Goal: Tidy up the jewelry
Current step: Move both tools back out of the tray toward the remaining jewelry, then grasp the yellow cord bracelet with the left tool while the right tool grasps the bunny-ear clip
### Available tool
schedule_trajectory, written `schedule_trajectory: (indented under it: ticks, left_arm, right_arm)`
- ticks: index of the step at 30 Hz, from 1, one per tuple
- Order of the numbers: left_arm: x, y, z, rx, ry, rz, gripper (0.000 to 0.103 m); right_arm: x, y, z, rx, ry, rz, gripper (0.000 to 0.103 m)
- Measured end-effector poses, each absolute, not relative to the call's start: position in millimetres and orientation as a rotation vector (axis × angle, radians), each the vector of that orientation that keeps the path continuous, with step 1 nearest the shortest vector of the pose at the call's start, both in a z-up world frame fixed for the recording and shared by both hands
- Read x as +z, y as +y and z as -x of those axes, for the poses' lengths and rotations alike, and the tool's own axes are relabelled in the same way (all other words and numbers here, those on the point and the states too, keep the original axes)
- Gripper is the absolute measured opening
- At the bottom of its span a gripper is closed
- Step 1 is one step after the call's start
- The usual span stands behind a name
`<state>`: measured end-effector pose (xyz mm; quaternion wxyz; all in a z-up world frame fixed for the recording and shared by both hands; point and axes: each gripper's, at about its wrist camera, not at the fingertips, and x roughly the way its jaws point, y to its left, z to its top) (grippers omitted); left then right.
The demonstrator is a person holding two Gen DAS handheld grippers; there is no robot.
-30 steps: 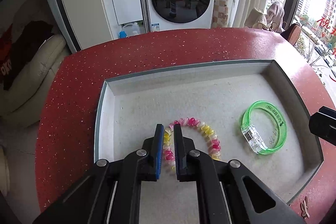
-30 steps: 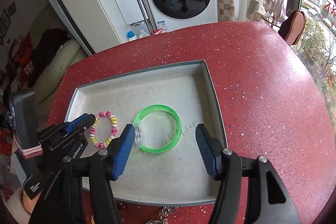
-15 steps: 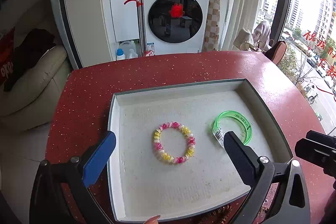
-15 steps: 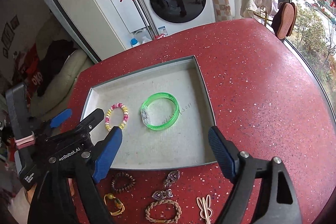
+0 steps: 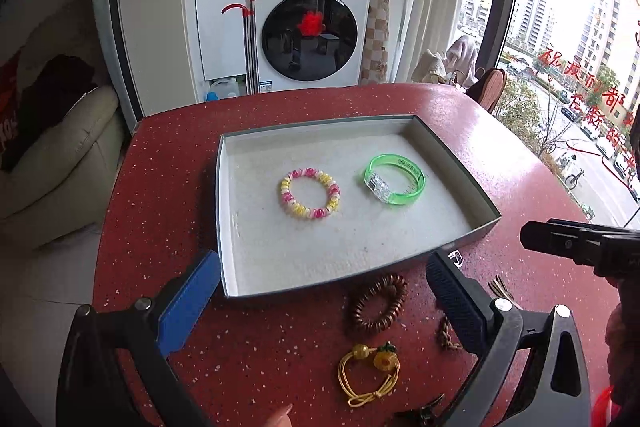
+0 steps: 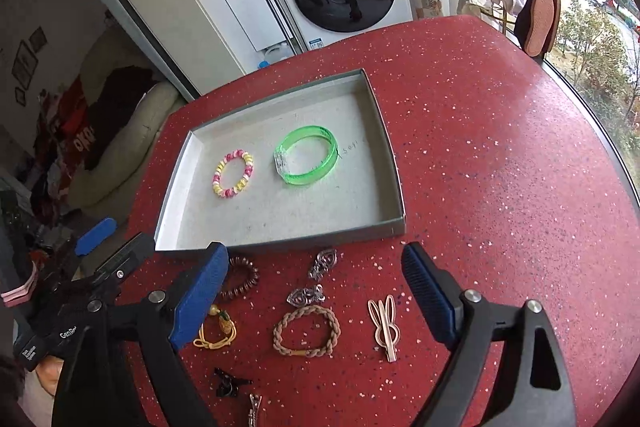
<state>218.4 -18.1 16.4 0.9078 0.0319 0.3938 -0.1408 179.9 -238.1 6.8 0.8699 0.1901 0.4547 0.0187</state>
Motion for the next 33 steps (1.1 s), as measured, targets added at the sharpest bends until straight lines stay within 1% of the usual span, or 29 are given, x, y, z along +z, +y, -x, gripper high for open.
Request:
schedule_trajectory:
  ticks: [7, 12, 17, 25, 28, 30, 31, 33]
  left_arm:
    - [-8.0, -11.1, -175.0, -0.228, 0.818, -0.126, 0.103]
    - [-32.0, -4.6, -163.8, -0.205, 0.883, -0.130, 0.103]
    - [-43.3, -3.1, -159.0, -0.236, 0.921, -0.126, 0.103]
    - [-49.6, -20.5, -174.1, -0.279, 0.962, -0.135, 0.103]
    - [-53.7, -27.8, -179.9, -0.268, 0.973, -0.159, 0.103]
    - [-56.2, -31.7, -182.4, -0.272, 0.976, -0.165, 0.103]
    - [-57.2, -33.3, -182.9, -0.274, 0.979, -0.169, 0.099]
    - [-60.0, -36.4, -184.6, -0.283, 0.995, -0.179, 0.095]
  right_arm:
    - [-14.4, -244.8, -150.8, -0.007, 1.006, -0.367, 0.091]
    - [-35.2, -244.9, -134.7, -0.033, 1.050, -0.325, 0.091]
    - [-52.0, -244.5, -123.6, -0.052, 1.088, -0.283, 0.091]
    - [-61.2, -245.2, -119.2, -0.075, 1.099, -0.253, 0.089]
    - [-63.6, -240.4, -122.1, -0.084, 1.101, -0.218, 0.086]
    - [-65.2, -238.3, -124.6, -0.093, 1.104, -0.202, 0.078]
    - [-66.1, -237.2, -126.1, -0.096, 1.107, -0.194, 0.076]
    - [-68.6, -235.1, -128.4, -0.101, 1.113, -0.178, 0.070]
